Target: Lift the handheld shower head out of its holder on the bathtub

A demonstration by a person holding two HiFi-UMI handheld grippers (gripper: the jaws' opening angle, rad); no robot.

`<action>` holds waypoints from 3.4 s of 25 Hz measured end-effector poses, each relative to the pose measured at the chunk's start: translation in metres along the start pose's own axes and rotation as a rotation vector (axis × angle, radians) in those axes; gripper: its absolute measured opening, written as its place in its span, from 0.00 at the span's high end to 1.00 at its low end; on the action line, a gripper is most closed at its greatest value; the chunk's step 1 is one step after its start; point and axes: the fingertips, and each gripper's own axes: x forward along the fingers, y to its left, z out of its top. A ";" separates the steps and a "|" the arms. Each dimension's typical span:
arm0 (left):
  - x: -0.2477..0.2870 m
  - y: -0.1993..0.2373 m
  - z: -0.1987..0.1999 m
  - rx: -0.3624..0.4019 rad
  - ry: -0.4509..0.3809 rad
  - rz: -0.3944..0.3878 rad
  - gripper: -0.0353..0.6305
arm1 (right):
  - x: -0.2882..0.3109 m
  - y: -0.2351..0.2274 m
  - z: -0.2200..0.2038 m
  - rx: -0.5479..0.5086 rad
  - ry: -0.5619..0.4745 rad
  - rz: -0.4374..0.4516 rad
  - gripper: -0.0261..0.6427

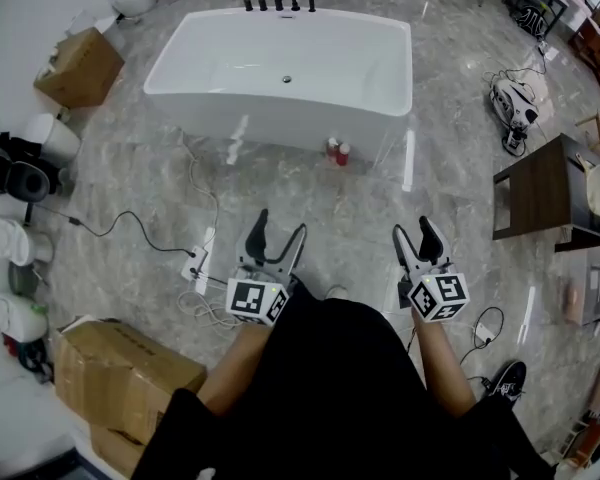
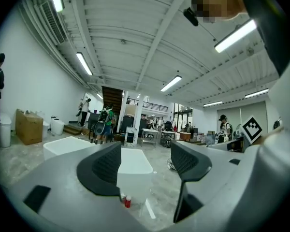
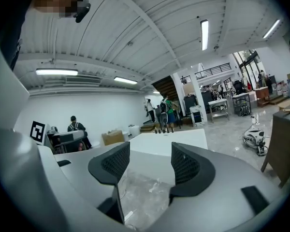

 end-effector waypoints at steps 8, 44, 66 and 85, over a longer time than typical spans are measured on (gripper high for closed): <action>-0.022 0.016 -0.013 -0.027 0.039 0.054 0.50 | 0.021 0.029 -0.031 0.042 0.069 0.095 0.61; 0.169 0.421 0.051 -0.086 0.008 0.061 0.50 | 0.469 0.150 0.054 -0.051 0.157 0.145 0.61; 0.225 0.478 0.053 -0.107 0.027 -0.010 0.50 | 0.531 0.142 0.059 -0.026 0.170 0.061 0.61; 0.338 0.513 0.055 -0.104 0.085 0.018 0.49 | 0.644 0.082 0.064 0.069 0.173 0.102 0.61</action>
